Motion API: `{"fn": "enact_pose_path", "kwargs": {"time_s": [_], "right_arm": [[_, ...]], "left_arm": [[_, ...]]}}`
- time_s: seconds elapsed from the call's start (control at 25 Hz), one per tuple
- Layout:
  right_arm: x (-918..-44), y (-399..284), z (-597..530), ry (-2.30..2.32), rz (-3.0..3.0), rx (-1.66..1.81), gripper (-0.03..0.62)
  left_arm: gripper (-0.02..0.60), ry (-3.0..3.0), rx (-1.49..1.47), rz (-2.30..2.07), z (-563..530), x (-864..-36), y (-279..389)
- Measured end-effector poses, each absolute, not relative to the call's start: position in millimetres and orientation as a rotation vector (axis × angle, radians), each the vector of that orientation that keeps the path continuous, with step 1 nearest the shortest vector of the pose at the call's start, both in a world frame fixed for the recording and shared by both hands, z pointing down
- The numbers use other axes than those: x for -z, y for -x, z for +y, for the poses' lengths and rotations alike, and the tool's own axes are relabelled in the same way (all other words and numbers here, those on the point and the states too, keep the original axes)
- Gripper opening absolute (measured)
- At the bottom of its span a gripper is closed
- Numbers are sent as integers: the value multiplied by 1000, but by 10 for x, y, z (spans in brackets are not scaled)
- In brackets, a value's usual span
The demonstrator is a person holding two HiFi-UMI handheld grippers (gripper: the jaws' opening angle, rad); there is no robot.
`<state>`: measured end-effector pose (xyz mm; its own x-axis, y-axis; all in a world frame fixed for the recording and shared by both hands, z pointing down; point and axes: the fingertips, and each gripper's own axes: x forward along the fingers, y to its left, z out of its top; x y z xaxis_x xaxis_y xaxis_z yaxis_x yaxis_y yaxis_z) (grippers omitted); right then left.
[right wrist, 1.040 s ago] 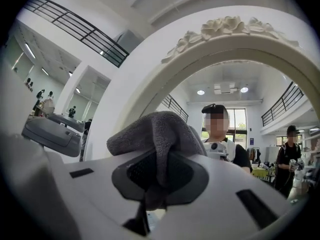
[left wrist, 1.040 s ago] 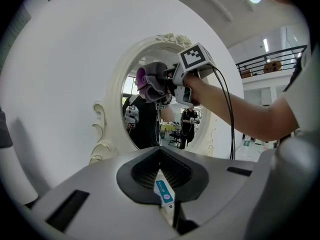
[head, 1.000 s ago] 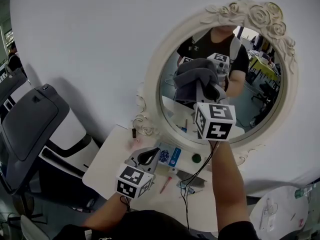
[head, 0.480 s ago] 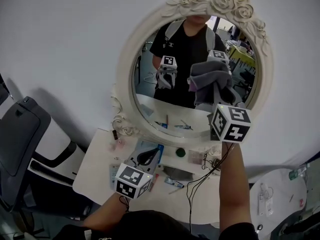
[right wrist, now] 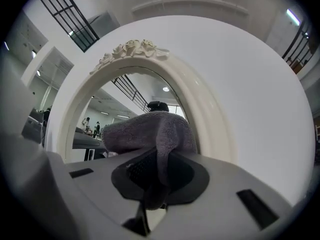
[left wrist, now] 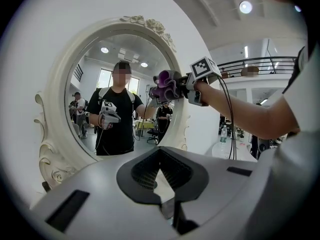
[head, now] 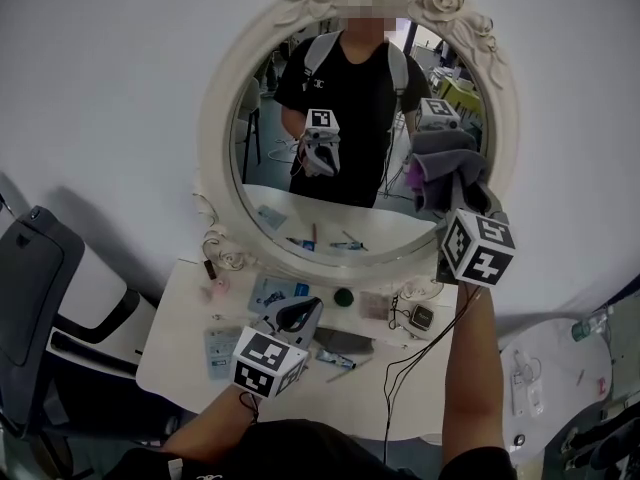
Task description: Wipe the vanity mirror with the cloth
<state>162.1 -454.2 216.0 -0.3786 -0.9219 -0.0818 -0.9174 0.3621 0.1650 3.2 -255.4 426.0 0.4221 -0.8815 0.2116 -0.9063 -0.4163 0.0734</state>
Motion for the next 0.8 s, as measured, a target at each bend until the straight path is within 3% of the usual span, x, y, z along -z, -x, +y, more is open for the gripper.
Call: {"fn": "enact_pose_path", "kwargs": {"time_s": [0.36, 0.8], "right_arm": [[-2691, -1851, -4585, -1819, -2411, 352, 41], [-2910, -1705, -4581, -1672, -2638, 165, 41]], "left_arm": [[-2, -2514, -246, -1552, -2593, -4311, -224], [-2, -2498, -294, -1577, -2558, -4362, -226]]}}
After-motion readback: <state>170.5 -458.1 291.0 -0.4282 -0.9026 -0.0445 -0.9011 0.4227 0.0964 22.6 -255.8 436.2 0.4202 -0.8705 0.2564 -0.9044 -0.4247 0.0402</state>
